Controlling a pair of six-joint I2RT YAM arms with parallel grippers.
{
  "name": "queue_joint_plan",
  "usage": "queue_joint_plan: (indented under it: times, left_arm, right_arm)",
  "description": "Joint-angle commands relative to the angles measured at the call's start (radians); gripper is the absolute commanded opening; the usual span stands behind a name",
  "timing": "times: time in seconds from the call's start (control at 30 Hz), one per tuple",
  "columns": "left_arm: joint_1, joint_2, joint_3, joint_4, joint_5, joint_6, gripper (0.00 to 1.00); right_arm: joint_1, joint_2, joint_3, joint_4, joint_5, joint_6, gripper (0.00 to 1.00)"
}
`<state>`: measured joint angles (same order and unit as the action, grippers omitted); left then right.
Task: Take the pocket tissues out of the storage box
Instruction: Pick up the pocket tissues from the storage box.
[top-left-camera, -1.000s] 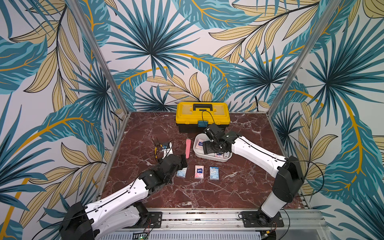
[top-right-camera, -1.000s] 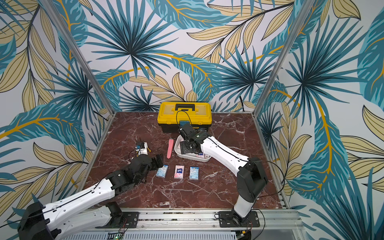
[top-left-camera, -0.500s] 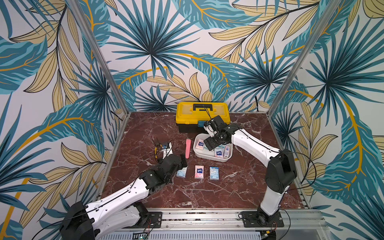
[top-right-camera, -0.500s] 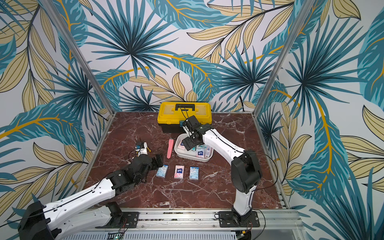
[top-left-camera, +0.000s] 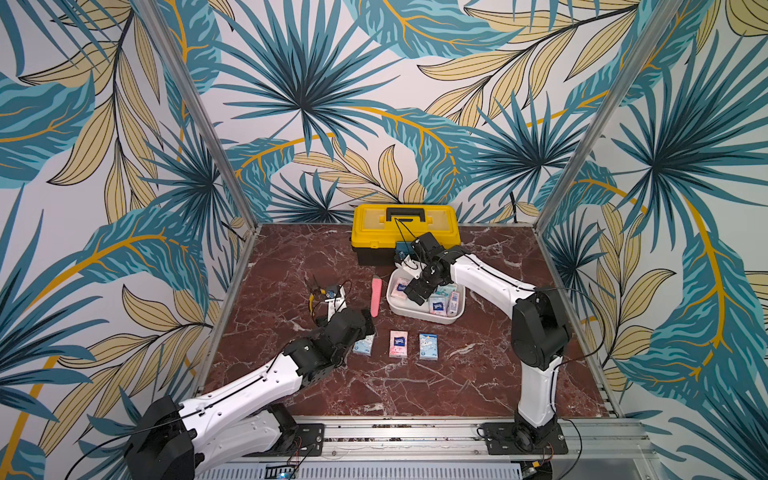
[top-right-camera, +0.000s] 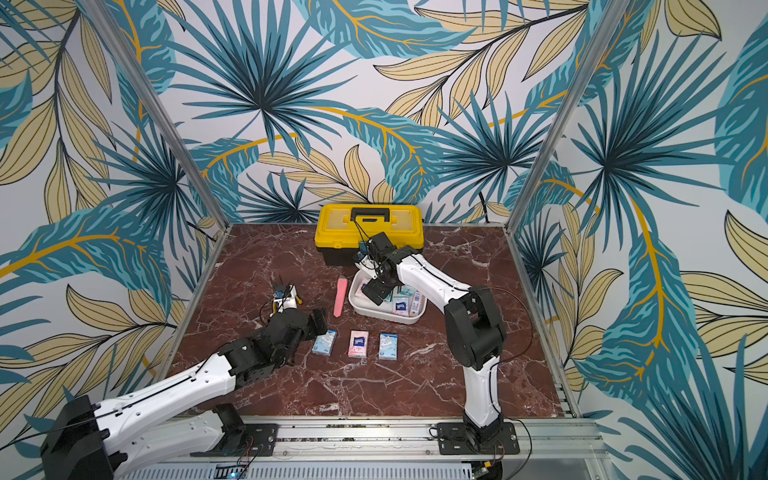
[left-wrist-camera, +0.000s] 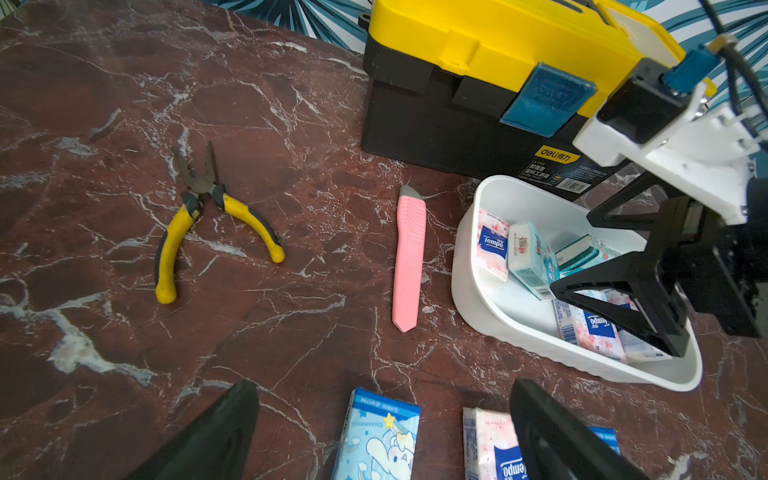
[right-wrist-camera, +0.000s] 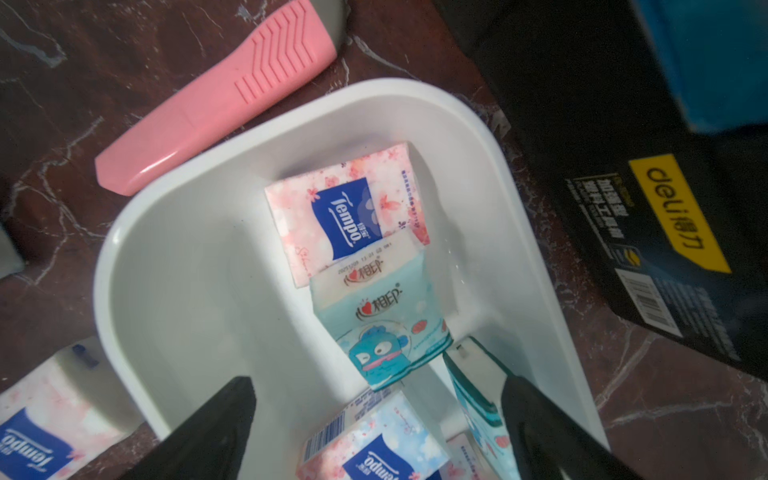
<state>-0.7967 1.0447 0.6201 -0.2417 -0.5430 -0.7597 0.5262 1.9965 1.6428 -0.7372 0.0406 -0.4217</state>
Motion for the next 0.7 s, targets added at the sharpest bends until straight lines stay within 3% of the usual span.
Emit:
queue_joint_plan:
  times: [0.0, 0.37, 0.67]
  left_arm:
    - [0.005, 0.009, 0.026, 0.012, -0.018, -0.009, 1.0]
    - [0.008, 0.051, 0.053, 0.01, -0.019, -0.002, 1.0]
    - [0.012, 0.073, 0.067, 0.018, -0.011, 0.006, 1.0]
  right_arm:
    - [-0.003, 0.038, 0.024, -0.003, -0.006, -0.064, 0.95]
    - [-0.005, 0.142, 0.106, -0.031, -0.02, -0.107, 0.83]
    - [-0.005, 0.183, 0.132, -0.031, -0.047, -0.092, 0.67]
